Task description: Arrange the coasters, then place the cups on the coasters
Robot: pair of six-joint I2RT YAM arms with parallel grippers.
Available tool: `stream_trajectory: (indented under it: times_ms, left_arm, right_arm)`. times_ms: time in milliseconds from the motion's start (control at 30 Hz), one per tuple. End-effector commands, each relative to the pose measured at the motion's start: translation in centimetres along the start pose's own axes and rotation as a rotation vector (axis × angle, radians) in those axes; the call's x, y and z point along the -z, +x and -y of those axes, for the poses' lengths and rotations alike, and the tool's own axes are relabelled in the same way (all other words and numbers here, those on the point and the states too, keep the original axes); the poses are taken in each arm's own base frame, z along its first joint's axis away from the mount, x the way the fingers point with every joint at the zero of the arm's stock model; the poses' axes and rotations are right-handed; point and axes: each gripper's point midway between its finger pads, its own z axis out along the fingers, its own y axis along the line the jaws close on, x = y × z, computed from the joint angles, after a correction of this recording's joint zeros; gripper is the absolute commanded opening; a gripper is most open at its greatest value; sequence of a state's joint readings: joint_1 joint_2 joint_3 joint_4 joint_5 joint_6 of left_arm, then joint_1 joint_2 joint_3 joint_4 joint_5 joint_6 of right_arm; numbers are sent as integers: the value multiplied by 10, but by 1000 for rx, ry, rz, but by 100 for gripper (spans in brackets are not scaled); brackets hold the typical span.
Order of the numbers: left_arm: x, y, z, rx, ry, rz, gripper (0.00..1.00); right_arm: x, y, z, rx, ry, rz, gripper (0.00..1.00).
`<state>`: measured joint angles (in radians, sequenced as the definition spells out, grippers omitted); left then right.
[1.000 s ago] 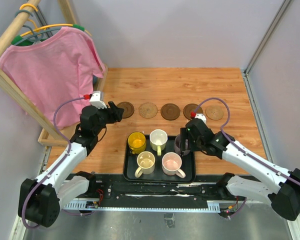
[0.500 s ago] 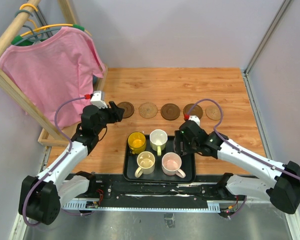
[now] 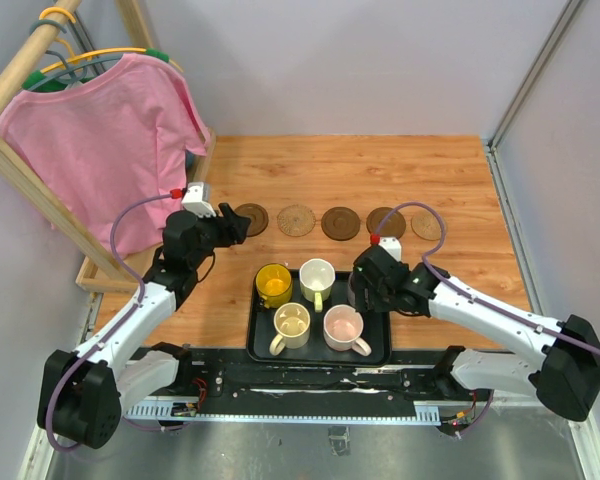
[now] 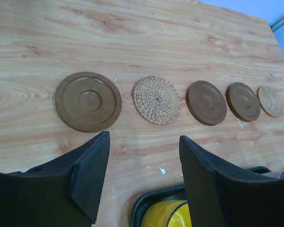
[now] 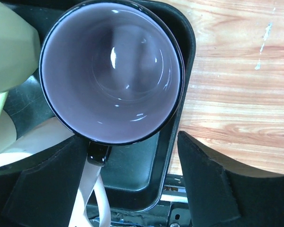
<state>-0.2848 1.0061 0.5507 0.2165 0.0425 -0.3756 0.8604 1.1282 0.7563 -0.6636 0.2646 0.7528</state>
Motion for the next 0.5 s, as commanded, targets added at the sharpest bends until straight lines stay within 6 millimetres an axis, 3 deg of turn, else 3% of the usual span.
stream_trajectory:
  times_ms: [0, 267, 467]
  left_arm:
    - [0, 2, 4, 4, 24, 7, 64]
    - [0, 7, 2, 9, 19, -2, 64]
    - [-1, 10, 2, 12, 21, -5, 64]
  right_arm:
    - [1, 4, 15, -11, 94, 2, 73]
    - [5, 9, 27, -10, 140, -6, 56]
    - [0, 15, 27, 5, 121, -13, 53]
